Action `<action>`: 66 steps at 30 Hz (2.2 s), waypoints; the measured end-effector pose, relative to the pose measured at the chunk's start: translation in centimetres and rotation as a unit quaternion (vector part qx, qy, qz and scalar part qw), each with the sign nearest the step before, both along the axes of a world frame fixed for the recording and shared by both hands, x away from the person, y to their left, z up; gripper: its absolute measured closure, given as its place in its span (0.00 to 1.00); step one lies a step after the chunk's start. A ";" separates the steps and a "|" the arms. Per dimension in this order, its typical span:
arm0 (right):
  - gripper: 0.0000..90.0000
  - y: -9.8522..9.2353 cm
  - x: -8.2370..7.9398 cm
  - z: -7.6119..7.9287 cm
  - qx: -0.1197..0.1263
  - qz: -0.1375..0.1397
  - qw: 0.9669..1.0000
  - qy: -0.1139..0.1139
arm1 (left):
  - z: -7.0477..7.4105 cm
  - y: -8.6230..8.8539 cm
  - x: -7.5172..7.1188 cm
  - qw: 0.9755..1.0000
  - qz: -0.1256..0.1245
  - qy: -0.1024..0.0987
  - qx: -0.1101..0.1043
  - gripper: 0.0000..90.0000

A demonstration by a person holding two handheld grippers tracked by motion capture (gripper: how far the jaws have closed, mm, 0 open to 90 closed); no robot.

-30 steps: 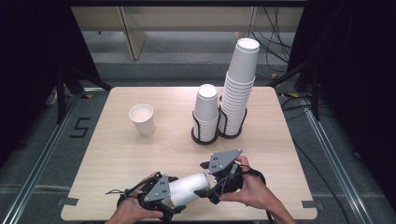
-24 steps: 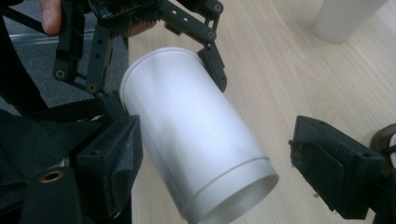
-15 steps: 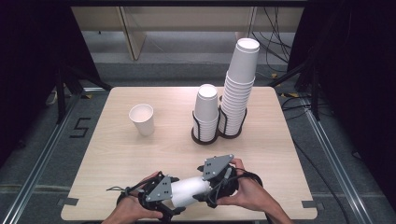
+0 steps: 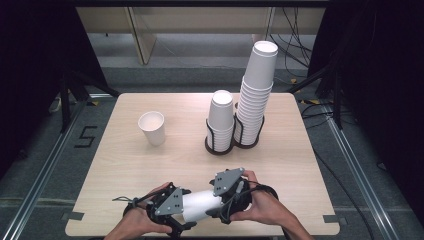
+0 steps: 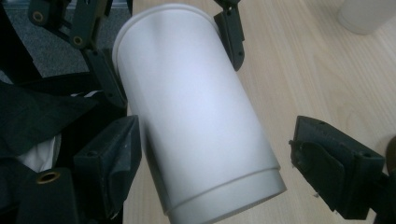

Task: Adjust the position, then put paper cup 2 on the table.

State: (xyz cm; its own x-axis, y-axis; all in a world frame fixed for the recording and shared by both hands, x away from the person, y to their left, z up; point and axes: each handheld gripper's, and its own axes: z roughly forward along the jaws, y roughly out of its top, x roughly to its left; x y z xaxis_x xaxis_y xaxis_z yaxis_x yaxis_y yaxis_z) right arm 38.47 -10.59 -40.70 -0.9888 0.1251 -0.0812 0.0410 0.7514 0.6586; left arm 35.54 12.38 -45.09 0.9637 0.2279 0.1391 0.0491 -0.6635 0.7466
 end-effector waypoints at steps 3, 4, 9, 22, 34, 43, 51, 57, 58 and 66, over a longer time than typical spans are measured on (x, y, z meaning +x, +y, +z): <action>0.19 0.1 0.1 -0.2 -0.005 0.014 1.000 -0.003 | 0.2 0.0 0.0 1.000 -0.004 -0.005 -0.001 0.13; 0.19 0.2 0.0 -0.3 -0.005 0.017 1.000 -0.005 | 0.3 0.0 -0.1 1.000 -0.003 -0.009 -0.001 0.13; 0.19 0.4 0.1 -0.5 -0.008 0.027 1.000 -0.002 | 0.6 0.1 -0.1 1.000 -0.004 -0.011 -0.007 0.13; 0.19 1.2 -0.1 -1.1 -0.022 0.047 0.999 -0.011 | 1.1 0.2 -0.4 1.000 -0.015 -0.016 -0.001 0.13; 0.18 2.2 -0.4 -1.6 -0.037 0.075 0.996 -0.007 | 1.2 0.1 -0.6 1.000 -0.025 -0.016 -0.001 0.13; 0.20 2.3 0.0 -2.5 -0.028 0.091 0.995 -0.005 | 1.0 0.1 -0.7 0.999 -0.033 -0.016 0.002 0.13; 0.23 2.1 -0.5 -2.7 -0.035 0.093 0.995 0.007 | 0.9 0.2 -0.7 0.999 -0.039 -0.012 -0.009 0.12; 0.23 1.7 0.1 -2.5 -0.023 0.104 0.994 -0.018 | 0.7 0.5 -0.4 0.999 -0.018 -0.009 -0.048 0.08; 0.23 1.4 -0.3 -2.5 -0.030 0.073 0.997 0.012 | 0.6 0.7 -0.3 0.998 -0.007 -0.006 -0.063 0.08; 0.24 0.2 1.2 -2.1 0.020 0.057 0.998 0.012 | 1.0 2.4 0.5 0.985 0.049 -0.005 -0.163 0.08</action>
State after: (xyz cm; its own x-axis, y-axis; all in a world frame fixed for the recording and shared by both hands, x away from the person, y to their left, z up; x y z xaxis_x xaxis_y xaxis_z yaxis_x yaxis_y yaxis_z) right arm 39.63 -10.40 -42.81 -0.9984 0.0150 -0.0548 -0.0269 0.7252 0.6880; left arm 36.03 14.79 -44.08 0.9342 0.3530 0.0523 0.0925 -0.3812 0.9199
